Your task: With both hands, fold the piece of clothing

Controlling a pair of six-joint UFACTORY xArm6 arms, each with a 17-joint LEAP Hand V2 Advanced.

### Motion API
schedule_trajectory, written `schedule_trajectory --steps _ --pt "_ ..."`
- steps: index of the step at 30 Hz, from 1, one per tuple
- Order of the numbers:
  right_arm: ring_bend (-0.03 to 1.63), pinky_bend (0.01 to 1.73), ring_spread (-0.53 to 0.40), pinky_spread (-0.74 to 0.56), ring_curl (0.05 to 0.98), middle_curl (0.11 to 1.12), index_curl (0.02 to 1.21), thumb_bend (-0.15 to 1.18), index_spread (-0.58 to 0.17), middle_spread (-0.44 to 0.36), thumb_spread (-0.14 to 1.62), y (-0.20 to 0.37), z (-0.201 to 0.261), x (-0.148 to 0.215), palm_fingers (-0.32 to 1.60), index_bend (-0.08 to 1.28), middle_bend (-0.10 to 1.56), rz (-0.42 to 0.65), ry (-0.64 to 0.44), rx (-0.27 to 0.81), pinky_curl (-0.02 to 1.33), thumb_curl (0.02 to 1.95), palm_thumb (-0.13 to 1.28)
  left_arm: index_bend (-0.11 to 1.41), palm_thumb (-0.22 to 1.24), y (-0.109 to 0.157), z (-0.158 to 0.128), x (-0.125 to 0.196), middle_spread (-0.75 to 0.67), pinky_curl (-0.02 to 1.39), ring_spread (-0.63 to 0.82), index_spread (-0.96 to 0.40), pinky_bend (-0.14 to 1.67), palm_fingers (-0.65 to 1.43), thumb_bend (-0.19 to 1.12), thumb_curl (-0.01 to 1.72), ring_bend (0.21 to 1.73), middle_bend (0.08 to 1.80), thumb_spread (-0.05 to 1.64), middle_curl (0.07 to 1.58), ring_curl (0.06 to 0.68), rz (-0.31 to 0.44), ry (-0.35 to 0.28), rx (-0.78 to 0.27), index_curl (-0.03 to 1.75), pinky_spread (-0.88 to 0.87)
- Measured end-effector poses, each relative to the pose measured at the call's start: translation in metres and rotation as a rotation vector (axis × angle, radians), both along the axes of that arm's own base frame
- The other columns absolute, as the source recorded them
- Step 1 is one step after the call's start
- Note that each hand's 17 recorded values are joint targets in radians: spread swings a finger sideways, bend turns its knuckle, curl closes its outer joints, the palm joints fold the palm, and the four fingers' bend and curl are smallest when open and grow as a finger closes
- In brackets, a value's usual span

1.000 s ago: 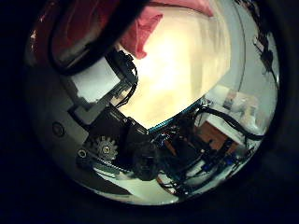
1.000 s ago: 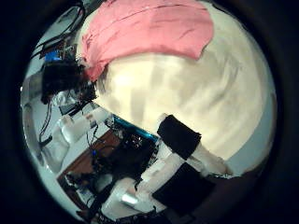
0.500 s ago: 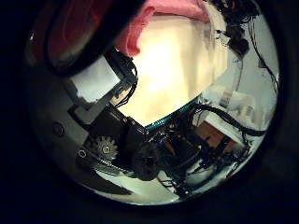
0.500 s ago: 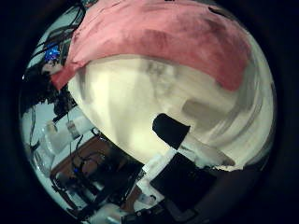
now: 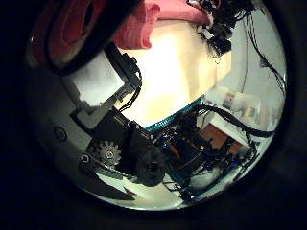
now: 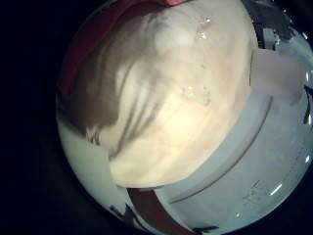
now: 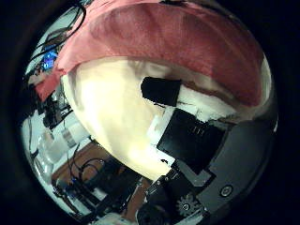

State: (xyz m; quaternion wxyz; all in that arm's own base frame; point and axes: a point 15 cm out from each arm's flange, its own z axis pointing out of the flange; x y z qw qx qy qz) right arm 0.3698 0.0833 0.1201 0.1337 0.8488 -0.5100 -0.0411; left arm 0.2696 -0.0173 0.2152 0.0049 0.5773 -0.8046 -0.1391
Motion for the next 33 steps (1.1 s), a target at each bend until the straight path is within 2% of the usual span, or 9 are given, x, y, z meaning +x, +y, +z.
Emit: schedule_trajectory --steps 4,9,12,20,23,28,33 --pt "1.15 1.08 -0.258 -0.4 0.534 0.7 0.67 0.13 -0.36 -0.192 1.06 -0.001 0.012 0.002 1.38 0.84 1.05 0.0 -0.009 0.002 0.54 0.49 1.01 0.28 0.82 0.0 0.012 -0.001 -0.57 0.6 -0.45 -0.74 1.2 1.08 -0.02 0.74 1.35 0.93 0.92 1.03 0.519 -0.008 0.011 -0.006 1.32 -0.62" --pt "1.26 1.21 -0.24 -0.34 0.597 0.74 0.75 0.13 -0.329 -0.174 1.11 -0.012 0.033 -0.021 1.25 0.96 1.17 -0.013 0.046 -0.023 0.62 0.53 1.04 0.25 0.82 0.003 0.031 -0.012 -0.58 0.6 -0.45 -0.74 1.19 1.08 -0.02 0.74 1.34 0.91 0.92 1.04 0.516 -0.029 0.043 -0.01 1.35 -0.62" --pt "1.31 1.26 -0.225 -0.31 0.624 0.76 0.78 0.12 -0.312 -0.165 1.13 -0.018 0.055 -0.032 1.2 1.01 1.23 -0.017 0.043 -0.027 0.65 0.55 1.05 0.23 0.82 0.006 0.045 -0.02 -0.58 0.6 -0.45 -0.74 1.19 1.08 -0.02 0.75 1.34 0.91 0.91 1.05 0.514 -0.051 0.054 -0.014 1.37 -0.62" --pt "1.36 1.31 -0.211 -0.26 0.659 0.78 0.83 0.09 -0.283 -0.15 1.18 -0.035 0.12 -0.081 1.14 1.05 1.28 -0.025 -0.012 -0.014 0.71 0.6 1.05 0.2 0.81 0.014 0.081 -0.047 -0.59 0.59 -0.45 -0.74 1.18 1.1 -0.02 0.74 1.33 0.89 0.9 1.06 0.511 -0.086 0.133 -0.009 1.4 -0.63" --pt "1.37 1.3 -0.208 -0.25 0.663 0.77 0.83 0.08 -0.277 -0.145 1.17 -0.039 0.143 -0.092 1.14 1.05 1.3 -0.035 -0.038 -0.008 0.72 0.61 1.05 0.19 0.81 0.012 0.098 -0.049 -0.59 0.59 -0.45 -0.73 1.18 1.1 -0.02 0.75 1.33 0.89 0.9 1.06 0.511 -0.096 0.141 -0.012 1.41 -0.63" --pt "1.37 1.29 -0.206 -0.26 0.662 0.76 0.84 0.06 -0.269 -0.139 1.18 -0.039 0.177 -0.084 1.15 1.05 1.3 -0.046 -0.089 0.005 0.72 0.64 1.06 0.19 0.81 0.01 0.125 -0.038 -0.59 0.59 -0.45 -0.73 1.18 1.1 -0.02 0.74 1.32 0.88 0.9 1.06 0.51 -0.099 0.141 -0.014 1.43 -0.63" --pt "1.38 1.28 -0.203 -0.26 0.659 0.76 0.84 0.03 -0.267 -0.135 1.17 -0.032 0.211 -0.059 1.16 1.06 1.31 -0.059 -0.154 0.023 0.73 0.66 1.06 0.19 0.8 0.01 0.148 -0.016 -0.59 0.58 -0.46 -0.72 1.18 1.1 -0.02 0.74 1.32 0.88 0.9 1.06 0.509 -0.092 0.149 -0.002 1.44 -0.63"
